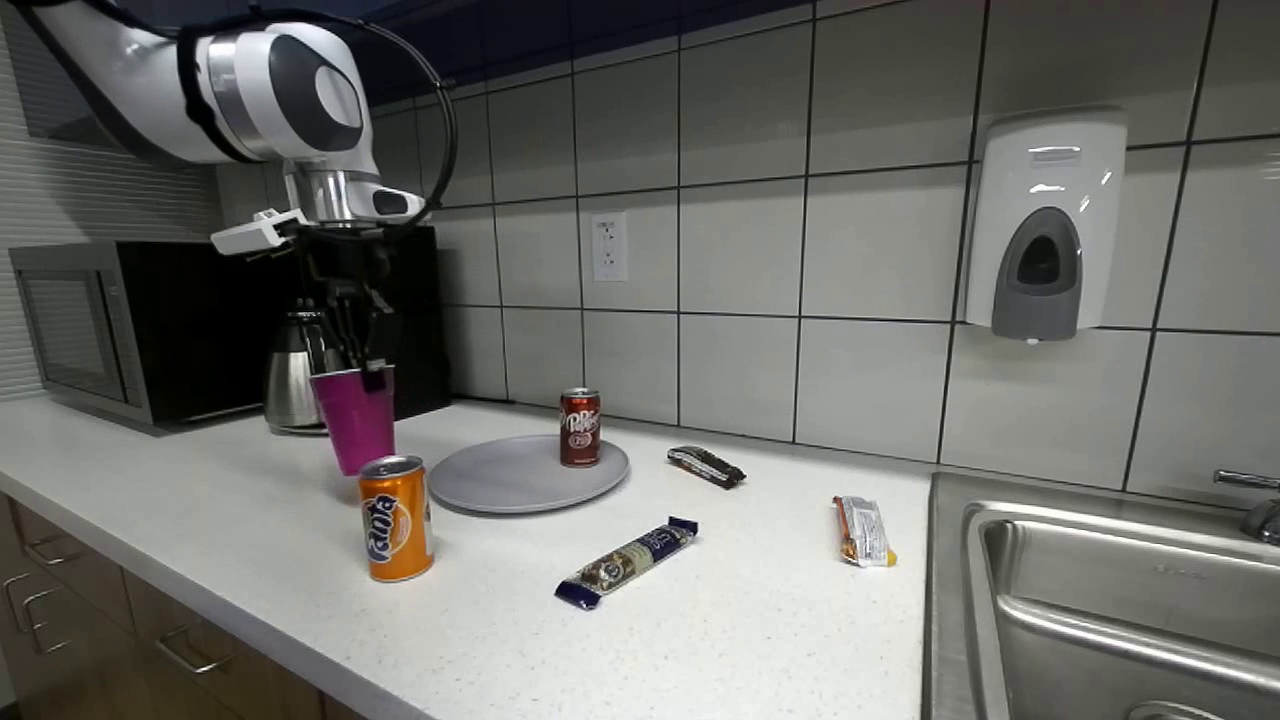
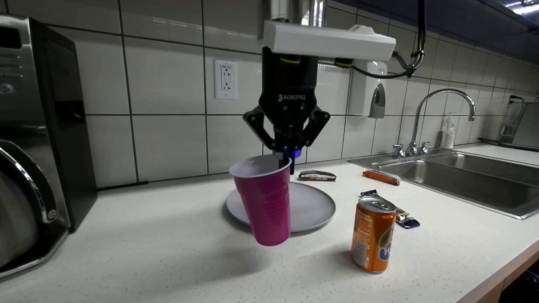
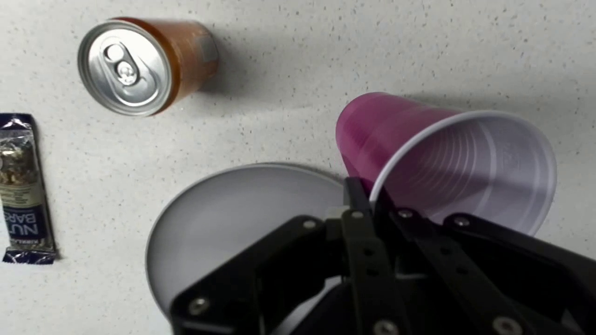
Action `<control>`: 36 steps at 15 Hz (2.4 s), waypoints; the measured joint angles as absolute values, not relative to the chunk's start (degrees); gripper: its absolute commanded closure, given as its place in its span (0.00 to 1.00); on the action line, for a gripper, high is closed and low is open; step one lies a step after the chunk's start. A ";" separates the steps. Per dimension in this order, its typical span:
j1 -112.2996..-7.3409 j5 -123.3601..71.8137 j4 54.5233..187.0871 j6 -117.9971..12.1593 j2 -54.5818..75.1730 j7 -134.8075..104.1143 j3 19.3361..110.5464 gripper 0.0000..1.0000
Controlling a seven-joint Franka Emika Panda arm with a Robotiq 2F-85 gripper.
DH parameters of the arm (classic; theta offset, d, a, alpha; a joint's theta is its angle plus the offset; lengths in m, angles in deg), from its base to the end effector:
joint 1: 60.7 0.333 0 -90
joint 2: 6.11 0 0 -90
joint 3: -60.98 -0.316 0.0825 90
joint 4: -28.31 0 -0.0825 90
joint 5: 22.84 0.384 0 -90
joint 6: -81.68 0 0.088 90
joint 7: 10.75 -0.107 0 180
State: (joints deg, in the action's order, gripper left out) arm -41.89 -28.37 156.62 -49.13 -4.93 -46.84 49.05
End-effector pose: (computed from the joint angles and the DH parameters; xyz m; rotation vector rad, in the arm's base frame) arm 0.4553 0.2680 0.3621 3.0949 -0.0483 0.0898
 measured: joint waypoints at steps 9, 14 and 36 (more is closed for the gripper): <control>-41.89 -25.04 161.73 -49.04 -6.95 -46.49 47.66 0.99; -41.90 -24.05 162.46 -49.06 -6.95 -45.89 47.66 0.99; -44.80 -23.87 162.67 -49.05 -10.46 -44.89 48.25 0.00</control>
State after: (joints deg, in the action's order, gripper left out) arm -44.80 -23.87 162.67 -49.05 -10.46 -44.89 48.25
